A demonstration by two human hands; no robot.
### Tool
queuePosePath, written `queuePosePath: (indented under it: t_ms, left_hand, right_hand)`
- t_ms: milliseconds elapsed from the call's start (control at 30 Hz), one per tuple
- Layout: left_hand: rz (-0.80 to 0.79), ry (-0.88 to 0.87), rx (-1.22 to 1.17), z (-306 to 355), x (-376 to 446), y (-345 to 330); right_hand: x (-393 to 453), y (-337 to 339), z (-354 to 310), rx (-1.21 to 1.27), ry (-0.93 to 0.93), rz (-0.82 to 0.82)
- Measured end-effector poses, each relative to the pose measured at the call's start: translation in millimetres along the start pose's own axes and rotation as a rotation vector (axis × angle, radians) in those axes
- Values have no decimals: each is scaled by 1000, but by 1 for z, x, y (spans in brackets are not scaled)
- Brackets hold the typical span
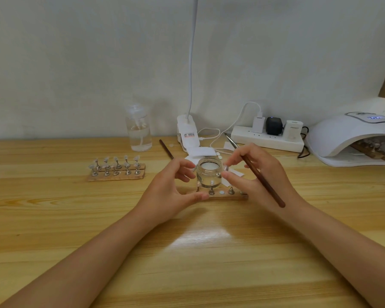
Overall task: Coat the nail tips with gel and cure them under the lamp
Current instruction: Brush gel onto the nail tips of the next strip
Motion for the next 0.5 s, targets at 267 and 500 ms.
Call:
queuePosePath:
  t_ms: [267, 500]
  left_hand:
    - [-49, 34, 19, -11, 3, -6]
    - [-45, 10, -7, -10, 3, -5]
  right_hand:
    - [-4, -17, 12, -45, 13, -195]
    - [-6, -19, 11, -52, 30, -205]
Point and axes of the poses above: each hand's wrist, its own x-axis towards the middle knuckle, its own y-axis out of the back of the hand, z = x × y, the point moved 10 cm from there along x, towards the middle knuckle, and after that the axes turned 5 degrees about y, right-handed, at the moved point
